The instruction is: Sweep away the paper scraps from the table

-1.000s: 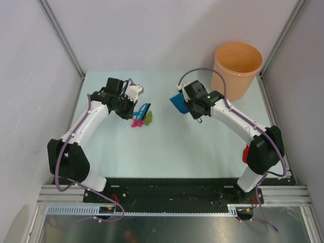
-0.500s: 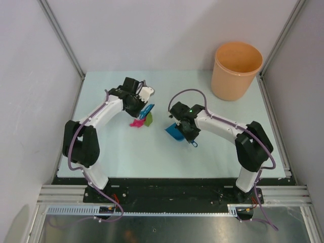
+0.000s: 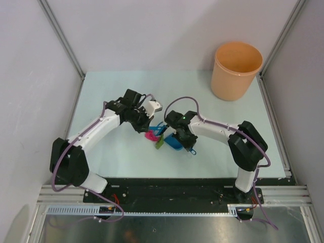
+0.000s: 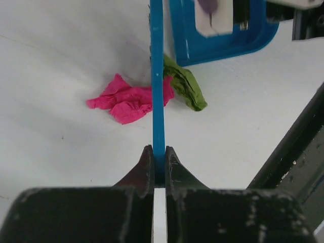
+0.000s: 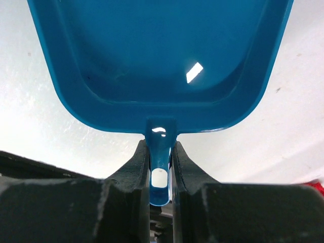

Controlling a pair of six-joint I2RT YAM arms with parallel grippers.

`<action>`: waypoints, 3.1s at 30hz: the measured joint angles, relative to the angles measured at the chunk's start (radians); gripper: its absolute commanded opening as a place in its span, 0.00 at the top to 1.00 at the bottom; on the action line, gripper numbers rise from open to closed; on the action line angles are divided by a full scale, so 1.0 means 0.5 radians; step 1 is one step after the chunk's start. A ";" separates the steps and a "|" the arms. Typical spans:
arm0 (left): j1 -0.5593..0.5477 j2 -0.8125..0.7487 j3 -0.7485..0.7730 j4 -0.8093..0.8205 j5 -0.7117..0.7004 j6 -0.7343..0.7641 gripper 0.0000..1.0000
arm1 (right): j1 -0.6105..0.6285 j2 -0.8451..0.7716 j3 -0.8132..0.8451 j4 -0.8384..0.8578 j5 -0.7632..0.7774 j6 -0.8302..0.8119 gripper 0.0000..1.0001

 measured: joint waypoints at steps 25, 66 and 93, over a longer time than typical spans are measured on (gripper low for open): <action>0.601 0.014 -0.102 0.136 -0.588 0.105 1.00 | 0.299 -0.229 -0.156 -0.270 0.065 0.184 1.00; 0.060 -0.126 -0.227 0.018 -0.237 -0.008 1.00 | 0.451 -0.058 -0.156 -0.122 -0.051 0.198 1.00; 0.185 -0.327 -0.105 -0.262 0.368 0.069 1.00 | 0.399 -0.163 -0.452 0.728 -0.047 0.058 1.00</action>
